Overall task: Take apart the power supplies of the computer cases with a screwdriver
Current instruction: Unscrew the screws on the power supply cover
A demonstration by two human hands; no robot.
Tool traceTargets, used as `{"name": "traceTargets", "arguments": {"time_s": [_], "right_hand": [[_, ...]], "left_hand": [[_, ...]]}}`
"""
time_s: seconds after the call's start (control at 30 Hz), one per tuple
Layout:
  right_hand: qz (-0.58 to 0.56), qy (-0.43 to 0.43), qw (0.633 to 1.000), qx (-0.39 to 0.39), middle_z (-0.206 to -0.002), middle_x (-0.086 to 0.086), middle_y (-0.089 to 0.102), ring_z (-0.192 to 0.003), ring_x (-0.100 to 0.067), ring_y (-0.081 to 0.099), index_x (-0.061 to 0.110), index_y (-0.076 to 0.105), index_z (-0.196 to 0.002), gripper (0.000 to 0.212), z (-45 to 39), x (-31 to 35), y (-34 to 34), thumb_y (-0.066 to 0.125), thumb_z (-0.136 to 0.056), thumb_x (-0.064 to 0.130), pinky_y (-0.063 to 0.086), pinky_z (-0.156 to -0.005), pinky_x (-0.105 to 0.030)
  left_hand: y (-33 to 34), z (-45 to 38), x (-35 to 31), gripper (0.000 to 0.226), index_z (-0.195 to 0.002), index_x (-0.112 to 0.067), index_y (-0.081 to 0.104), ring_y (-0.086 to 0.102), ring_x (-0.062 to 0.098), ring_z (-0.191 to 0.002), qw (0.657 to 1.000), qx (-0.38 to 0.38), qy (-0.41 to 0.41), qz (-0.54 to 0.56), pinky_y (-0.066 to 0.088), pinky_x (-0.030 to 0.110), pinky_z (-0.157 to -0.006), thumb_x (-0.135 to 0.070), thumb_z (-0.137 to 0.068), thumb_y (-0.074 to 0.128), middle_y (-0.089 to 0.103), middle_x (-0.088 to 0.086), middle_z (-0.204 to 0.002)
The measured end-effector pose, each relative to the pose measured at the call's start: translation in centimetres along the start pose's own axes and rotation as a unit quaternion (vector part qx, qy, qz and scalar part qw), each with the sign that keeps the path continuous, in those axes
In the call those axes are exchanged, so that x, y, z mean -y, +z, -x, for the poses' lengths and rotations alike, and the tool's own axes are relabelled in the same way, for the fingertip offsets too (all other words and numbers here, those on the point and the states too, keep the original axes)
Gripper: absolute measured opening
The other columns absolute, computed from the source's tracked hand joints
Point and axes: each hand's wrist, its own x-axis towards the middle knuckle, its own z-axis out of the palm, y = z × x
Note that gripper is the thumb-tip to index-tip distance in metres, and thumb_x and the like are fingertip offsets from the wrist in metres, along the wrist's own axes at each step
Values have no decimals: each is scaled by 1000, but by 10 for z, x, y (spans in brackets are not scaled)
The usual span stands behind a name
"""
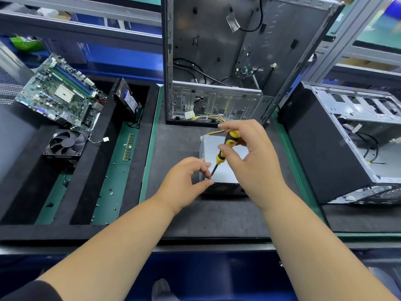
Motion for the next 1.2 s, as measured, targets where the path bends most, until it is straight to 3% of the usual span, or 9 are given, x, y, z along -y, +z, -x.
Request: {"name": "traceTargets", "arguments": {"time_s": [0.13, 0.3, 0.43, 0.57, 0.73, 0.8, 0.87, 0.97, 1.2], "right_hand": [[-38, 38, 998, 29, -102, 12, 62, -99, -15, 63, 21, 59, -112, 39, 1, 5, 0, 51, -83, -3, 52, -90, -42], [22, -24, 999, 18, -94, 12, 55, -88, -8, 55, 15, 65, -98, 13, -2, 3, -1, 69, -86, 12, 45, -81, -22], [13, -14, 1000, 8, -98, 11, 51, -89, -5, 54, 18, 71, -101, 15, -5, 1, -1, 75, -87, 12, 43, -81, -14], [19, -19, 999, 17, -102, 10, 50, -95, -10, 58, 21, 63, -119, 33, -4, 0, -2, 66, -90, 5, 48, -89, -25], [-44, 46, 998, 9, -101, 6, 57, -100, -21, 63, 23, 55, -110, 28, -2, 3, 1, 52, -85, 10, 52, -89, -42], [-38, 36, 999, 7, -98, 10, 57, -97, -18, 62, 23, 57, -108, 24, -2, 2, 1, 58, -86, 15, 52, -88, -38], [-7, 8, 1000, -2, -96, 15, 54, -92, -10, 57, 24, 59, -106, 25, -3, 1, 1, 70, -84, 21, 48, -85, -23], [13, -5, 1000, -20, -94, 9, 53, -85, -8, 53, 25, 60, -102, 27, -5, -1, 1, 78, -83, 16, 40, -79, -12], [-16, 8, 1000, 19, -104, 6, 61, -97, -18, 61, 18, 59, -117, 31, -1, -1, -1, 49, -89, 8, 51, -88, -39]], "left_hand": [[0, -1, 1, 27, -78, -35, 64, 49, -8, -125, 1000, 3, 0, 3, 32, 6, -102, -16, -78, 82, 64, -16, -115], [0, -2, 1, 26, -79, -33, 64, 50, -7, -125, 1000, 9, 9, 7, 34, 10, -104, -15, -79, 82, 64, -15, -112], [-1, -2, 1, 24, -79, -30, 65, 50, -5, -126, 1000, 10, 6, 20, 35, 11, -105, -14, -79, 82, 65, -11, -112], [0, -2, 2, 22, -80, -30, 65, 49, -7, -126, 1000, 10, 7, 17, 34, 9, -104, -16, -79, 82, 65, -14, -112], [0, -3, 5, 21, -80, -31, 66, 48, -9, -125, 1000, 12, 4, 9, 32, 6, -102, -18, -79, 82, 65, -17, -115], [0, -3, 6, 22, -80, -33, 65, 48, -9, -125, 1000, 13, 6, 8, 32, 7, -103, -19, -79, 82, 65, -18, -115], [0, -3, 7, 22, -80, -33, 65, 49, -7, -126, 1000, 13, 10, 12, 34, 11, -105, -19, -79, 82, 65, -17, -114], [0, -3, 7, 22, -80, -32, 65, 50, -5, -126, 1000, 10, 12, 16, 35, 13, -106, -18, -78, 83, 65, -16, -113], [0, -4, 7, 24, -79, -35, 65, 49, -9, -125, 1000, 9, 7, 13, 32, 4, -101, -18, -78, 83, 65, -18, -113]]}}
